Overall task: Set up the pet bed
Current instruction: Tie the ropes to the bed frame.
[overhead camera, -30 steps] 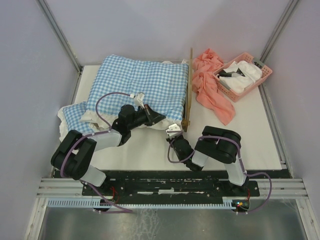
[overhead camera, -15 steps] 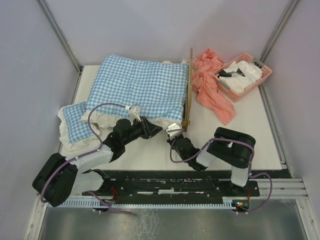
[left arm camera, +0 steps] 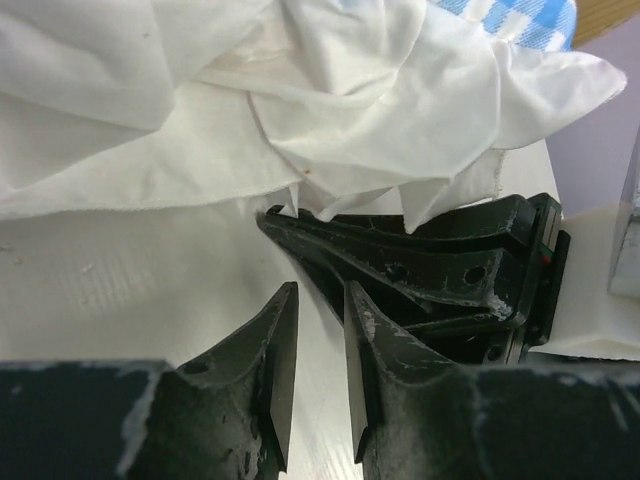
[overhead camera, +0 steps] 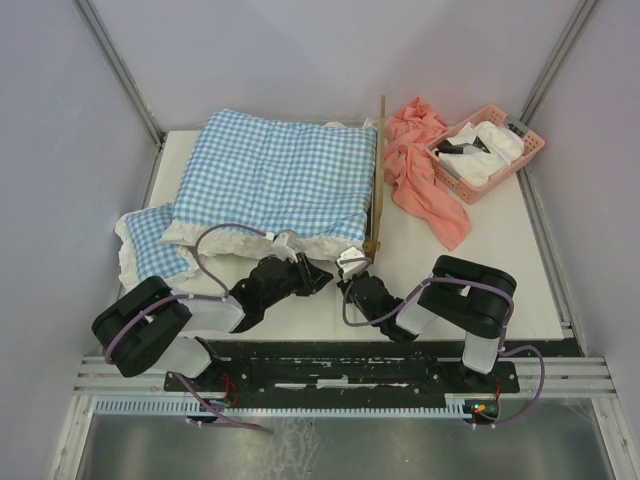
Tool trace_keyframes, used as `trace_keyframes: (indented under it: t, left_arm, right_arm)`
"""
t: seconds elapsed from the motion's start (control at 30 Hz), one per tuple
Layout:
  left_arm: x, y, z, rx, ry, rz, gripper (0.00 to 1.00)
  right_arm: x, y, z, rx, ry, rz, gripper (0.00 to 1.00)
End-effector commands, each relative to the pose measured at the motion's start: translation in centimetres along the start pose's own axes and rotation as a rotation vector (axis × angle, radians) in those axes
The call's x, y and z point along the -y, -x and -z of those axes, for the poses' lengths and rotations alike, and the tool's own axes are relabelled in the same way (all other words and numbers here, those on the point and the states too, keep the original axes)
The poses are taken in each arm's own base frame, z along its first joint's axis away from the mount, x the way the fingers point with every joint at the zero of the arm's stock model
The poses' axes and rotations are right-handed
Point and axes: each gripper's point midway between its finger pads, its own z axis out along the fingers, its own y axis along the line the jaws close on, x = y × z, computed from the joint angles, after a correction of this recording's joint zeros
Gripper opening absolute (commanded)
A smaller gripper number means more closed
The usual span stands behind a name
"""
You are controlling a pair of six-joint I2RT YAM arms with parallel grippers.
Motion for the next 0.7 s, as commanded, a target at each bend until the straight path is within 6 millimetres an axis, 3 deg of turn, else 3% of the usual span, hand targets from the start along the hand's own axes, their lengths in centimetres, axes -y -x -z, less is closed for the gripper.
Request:
trace_keyframes:
  t: [0.0,0.13,0.33,0.67]
  left_arm:
    - [4.5,2.7,-0.9,0.089,-0.188,-0.035,0.34]
    - [6.1,2.7,-1.3,0.071,-0.266,-0.095,0.36]
    - [4.4,2.6,-2.8,0.066,-0.184,-0.179,0.39]
    - [3.7,1.9,-4.6,0.034,-0.167,-0.226,0.43]
  right_arm:
    - [0.2,1.1,0.3,0.066,0.0,-0.098,0.02]
    - [0.0,1.4,0.1,0.082,0.009,-0.126,0.02]
    - [-0.2,1.5,0.0,0.099,0.017,-0.147,0.02]
    - [-0.4,1.9,0.0,0.109,0.027,-0.16,0.02]
